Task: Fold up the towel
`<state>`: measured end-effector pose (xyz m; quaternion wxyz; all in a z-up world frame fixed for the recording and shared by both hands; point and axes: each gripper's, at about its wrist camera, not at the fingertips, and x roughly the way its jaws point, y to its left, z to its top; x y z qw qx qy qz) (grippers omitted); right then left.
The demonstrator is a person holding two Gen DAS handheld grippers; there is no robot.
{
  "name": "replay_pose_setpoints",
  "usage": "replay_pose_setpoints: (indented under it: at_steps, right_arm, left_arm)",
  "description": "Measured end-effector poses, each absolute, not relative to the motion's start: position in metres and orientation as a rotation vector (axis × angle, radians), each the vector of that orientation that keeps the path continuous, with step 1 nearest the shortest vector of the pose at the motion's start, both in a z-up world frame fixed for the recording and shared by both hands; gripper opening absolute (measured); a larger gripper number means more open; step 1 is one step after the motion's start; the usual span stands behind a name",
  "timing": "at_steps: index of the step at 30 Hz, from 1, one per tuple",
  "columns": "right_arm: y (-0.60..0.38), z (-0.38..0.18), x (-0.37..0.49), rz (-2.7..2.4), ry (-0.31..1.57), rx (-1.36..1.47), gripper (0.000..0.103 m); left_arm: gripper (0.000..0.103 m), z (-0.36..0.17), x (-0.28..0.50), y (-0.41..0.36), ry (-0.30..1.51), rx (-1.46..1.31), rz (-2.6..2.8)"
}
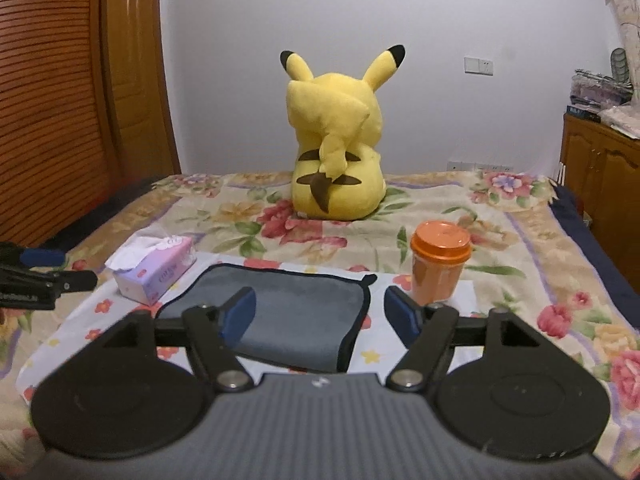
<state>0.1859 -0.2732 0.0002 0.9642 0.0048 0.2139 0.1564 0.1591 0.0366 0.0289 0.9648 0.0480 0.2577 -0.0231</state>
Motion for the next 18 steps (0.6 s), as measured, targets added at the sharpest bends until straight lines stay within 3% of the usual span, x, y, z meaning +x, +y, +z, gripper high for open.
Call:
replay_pose_setpoints:
  at_steps: [4,6,18]
  right_arm:
    - [-0.277,0.007,0.175,0.289,0.413,0.006,0.096]
    - [-0.278,0.010,0.170,0.282,0.406,0.009,0.103]
    - [-0.291,0.030,0.146,0.269,0.393,0.036,0.103]
  left_arm:
    - [0.103,0.038,0.146,0.031,0.492,0.105,-0.038]
    - [0.103,0.043,0.140,0.029,0.476,0.104,-0.043]
    - [0.103,0.069,0.107,0.015,0.457,0.125,-0.058]
